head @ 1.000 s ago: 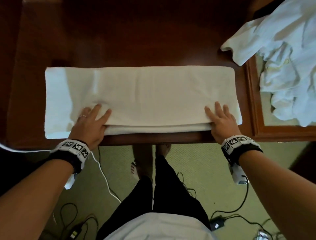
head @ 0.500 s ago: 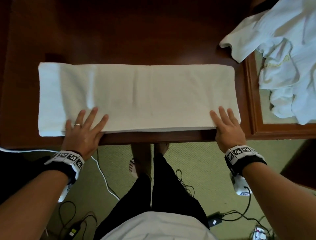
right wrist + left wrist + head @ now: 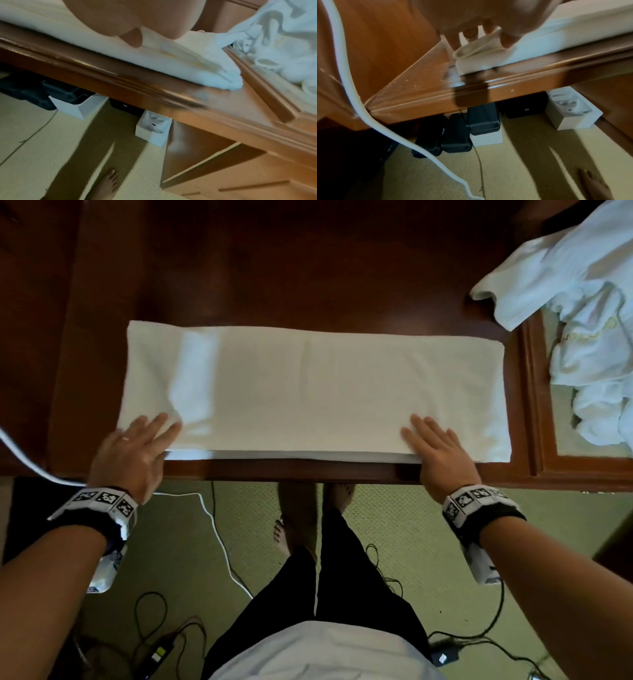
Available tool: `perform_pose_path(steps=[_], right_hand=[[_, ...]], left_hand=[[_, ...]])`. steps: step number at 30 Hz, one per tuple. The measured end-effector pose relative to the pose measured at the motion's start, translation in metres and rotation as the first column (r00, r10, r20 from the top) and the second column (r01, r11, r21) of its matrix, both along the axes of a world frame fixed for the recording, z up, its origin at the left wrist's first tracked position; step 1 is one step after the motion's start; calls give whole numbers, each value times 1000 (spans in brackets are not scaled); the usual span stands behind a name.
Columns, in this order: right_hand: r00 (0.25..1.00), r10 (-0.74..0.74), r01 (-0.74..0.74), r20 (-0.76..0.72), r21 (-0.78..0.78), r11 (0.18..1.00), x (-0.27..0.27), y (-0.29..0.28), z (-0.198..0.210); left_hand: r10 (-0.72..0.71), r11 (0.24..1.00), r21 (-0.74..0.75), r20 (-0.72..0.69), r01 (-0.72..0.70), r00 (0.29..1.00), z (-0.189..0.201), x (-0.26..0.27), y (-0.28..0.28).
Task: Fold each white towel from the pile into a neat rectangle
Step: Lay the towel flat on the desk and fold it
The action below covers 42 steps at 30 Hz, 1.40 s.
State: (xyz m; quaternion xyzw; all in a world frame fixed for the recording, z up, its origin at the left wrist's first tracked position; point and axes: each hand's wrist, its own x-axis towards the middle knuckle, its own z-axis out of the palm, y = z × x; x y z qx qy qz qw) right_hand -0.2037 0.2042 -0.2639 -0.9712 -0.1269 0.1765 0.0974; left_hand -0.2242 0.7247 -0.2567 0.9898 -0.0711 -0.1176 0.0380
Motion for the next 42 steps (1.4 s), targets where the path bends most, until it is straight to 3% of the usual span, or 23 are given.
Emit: perform_pose_path(steps=[3,7,10,13,18,20,22,26,28,31,34,37,39,42], right_hand=[[999,-28,26,22,85,996,-1,-5,7],[956,-260,218,133,267,939,16,40,14],[975,-132,102,177,169,980,31,98,9],[998,-66,65,-8,-33,997,35,136,-1],[981,-29,1,-190,-150,989,20,114,-4],[982,-33,7,-185,-137,991,23,115,1],[991,-78,69,-111,-82,994,33,128,4],[999,-24,23,-27,-29,999,53,155,1],[999,4,-6,-37,-58,998,62,145,-6],[1000,-10,9,-14,-122,993,76,83,-17],[982,-188,185,-2,-175,967,85,-11,-18],[898,-441,428,-12,-214,878,85,-78,-15],[844,-535,528,19,-198,826,85,-89,-13],[905,-401,421,145,-159,893,89,-66,-8]], left_hand=[[73,991,-114,-6,-74,997,7,-5,-10],[48,984,-174,119,-26,992,18,20,-40],[4,988,-154,48,4,999,11,46,-85],[-45,997,-63,-98,39,994,-5,56,-110],[257,961,180,-301,-210,919,-12,36,-31],[334,937,214,-306,-277,892,-2,35,-21],[339,935,186,-226,-301,913,2,45,-42],[129,992,18,-173,-128,976,-5,63,-129],[72,997,-17,-190,-76,979,-14,67,-164],[114,993,4,-206,-116,972,-29,73,-171],[118,993,30,-169,-115,978,-38,77,-159],[137,990,35,-154,-134,979,-38,78,-161],[147,989,32,-150,-144,978,-37,77,-164],[150,988,47,-152,-144,977,-36,79,-163]])
